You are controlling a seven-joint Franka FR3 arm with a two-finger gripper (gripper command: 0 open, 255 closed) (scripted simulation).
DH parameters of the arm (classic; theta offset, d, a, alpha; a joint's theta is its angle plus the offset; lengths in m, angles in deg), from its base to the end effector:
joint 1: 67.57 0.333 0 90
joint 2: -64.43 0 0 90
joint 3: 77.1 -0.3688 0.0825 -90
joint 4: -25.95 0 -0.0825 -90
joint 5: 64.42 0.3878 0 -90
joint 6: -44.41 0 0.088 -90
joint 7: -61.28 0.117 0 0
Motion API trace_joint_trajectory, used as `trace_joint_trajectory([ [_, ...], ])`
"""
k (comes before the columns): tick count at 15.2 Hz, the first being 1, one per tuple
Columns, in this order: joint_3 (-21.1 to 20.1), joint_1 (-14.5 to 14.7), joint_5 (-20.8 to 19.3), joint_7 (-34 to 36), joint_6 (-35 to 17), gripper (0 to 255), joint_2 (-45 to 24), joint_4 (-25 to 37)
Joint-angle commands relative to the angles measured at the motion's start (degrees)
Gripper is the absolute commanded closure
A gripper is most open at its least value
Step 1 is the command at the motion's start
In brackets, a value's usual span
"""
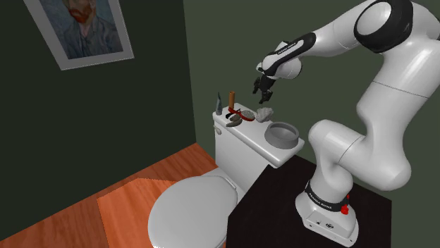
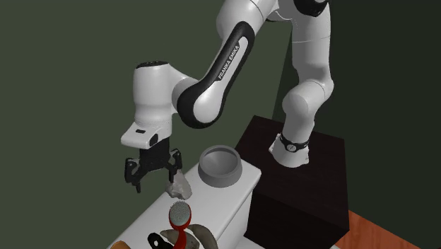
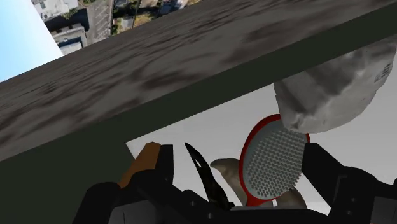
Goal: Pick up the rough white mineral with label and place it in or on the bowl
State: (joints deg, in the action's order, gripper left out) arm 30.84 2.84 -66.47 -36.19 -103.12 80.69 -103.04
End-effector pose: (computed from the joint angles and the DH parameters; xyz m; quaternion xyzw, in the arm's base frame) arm 0.4339 -0.3602 0.3869 0.8577 0.4854 0.1576 0.0627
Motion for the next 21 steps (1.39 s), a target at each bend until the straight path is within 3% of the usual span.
trace_joint_trajectory([
  [1,1.53,0.30,-0.50,0.38,4.01,0,0.56,1.28],
  [6,8.17,2.33,-4.72,3.45,21.62,0,4.95,8.15],
  [7,2.50,2.36,-4.96,2.64,-4.53,0,2.45,0.99],
  [8,2.49,2.35,-4.98,2.65,-4.53,0,2.46,0.99],
  [10,1.31,0.57,-3.70,7.61,-7.83,0,-5.40,-4.51],
  [12,-0.54,-0.87,0.11,11.17,-10.19,0,-14.28,-9.54],
  [15,-2.01,0.46,9.10,14.83,-11.25,0,-28.56,-15.98],
  [17,-2.11,2.37,11.02,18.97,-10.65,0,-34.76,-18.79],
  [21,-12.02,-8.44,6.64,22.11,-14.07,0,-32.08,-18.42],
])
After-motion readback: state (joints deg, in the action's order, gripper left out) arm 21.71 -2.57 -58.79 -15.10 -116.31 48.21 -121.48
